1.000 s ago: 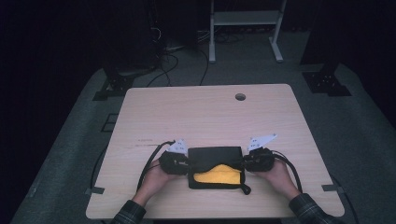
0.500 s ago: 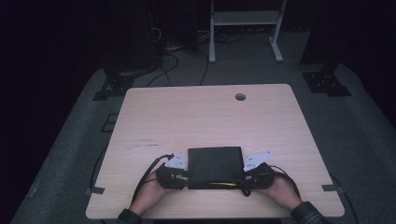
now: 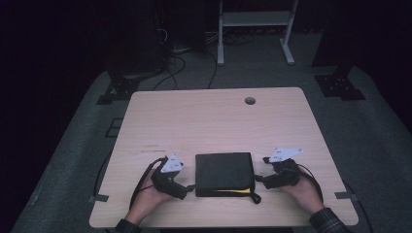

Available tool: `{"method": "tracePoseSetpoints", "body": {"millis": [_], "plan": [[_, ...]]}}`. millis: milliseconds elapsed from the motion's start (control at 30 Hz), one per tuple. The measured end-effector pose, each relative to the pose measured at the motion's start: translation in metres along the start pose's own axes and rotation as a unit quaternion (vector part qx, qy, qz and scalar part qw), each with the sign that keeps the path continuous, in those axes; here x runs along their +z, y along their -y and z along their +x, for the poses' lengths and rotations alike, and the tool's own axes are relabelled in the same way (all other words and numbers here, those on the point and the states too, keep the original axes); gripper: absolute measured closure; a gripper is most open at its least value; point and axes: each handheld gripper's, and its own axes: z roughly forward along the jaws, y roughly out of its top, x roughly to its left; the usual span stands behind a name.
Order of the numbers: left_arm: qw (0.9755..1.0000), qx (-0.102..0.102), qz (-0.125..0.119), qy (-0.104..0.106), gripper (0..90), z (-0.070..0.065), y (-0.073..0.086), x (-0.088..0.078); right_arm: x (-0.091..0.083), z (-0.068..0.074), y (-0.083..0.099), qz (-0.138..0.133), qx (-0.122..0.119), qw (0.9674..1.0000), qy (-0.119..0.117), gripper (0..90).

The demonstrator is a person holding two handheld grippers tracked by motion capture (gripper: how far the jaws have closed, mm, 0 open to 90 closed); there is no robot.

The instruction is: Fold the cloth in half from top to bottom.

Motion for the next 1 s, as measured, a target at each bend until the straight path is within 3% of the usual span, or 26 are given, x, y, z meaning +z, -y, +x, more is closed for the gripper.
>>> {"method": "tracePoseSetpoints", "body": {"millis": [100, 200, 400, 533, 567, 633, 667, 900, 1000], "plan": [[0.9999, -0.009, -0.004, -0.013, 2.3, 0.004, 0.006, -0.007, -0.007, -0.006, 0.006, -0.007, 0.019, 0.9996, 0.018, 12.8], [0.9994, -0.024, -0.001, -0.024, 0.0, 0.008, 0.015, -0.014, -0.014, -0.009, 0.013, -0.010, 0.033, 0.9985, 0.042, 11.7], [0.9977, -0.044, 0.007, -0.051, 0.0, 0.016, 0.036, -0.030, -0.030, -0.019, 0.030, -0.011, 0.056, 0.9965, 0.061, 7.6], [0.9962, -0.051, 0.023, -0.067, 0.0, 0.018, 0.052, -0.038, -0.041, -0.027, 0.044, -0.017, 0.076, 0.9934, 0.084, 7.6], [0.9958, -0.051, 0.027, -0.072, 0.0, 0.018, 0.054, -0.039, -0.045, -0.030, 0.051, -0.014, 0.087, 0.9913, 0.098, 7.7], [0.9952, -0.050, 0.031, -0.079, 0.0, 0.018, 0.058, -0.039, -0.046, -0.031, 0.053, -0.011, 0.087, 0.9908, 0.104, 7.7], [0.9942, -0.052, 0.037, -0.087, 0.0, 0.018, 0.065, -0.041, -0.049, -0.033, 0.061, 0.001, 0.097, 0.9873, 0.126, 7.7], [0.9929, -0.064, 0.045, -0.090, 0.0, 0.021, 0.079, -0.044, -0.056, -0.037, 0.079, 0.014, 0.115, 0.9829, 0.143, 7.6], [0.9937, -0.069, 0.039, -0.079, 0.0, 0.023, 0.080, -0.044, -0.055, -0.038, 0.083, 0.019, 0.119, 0.9830, 0.138, 1.1]]}}
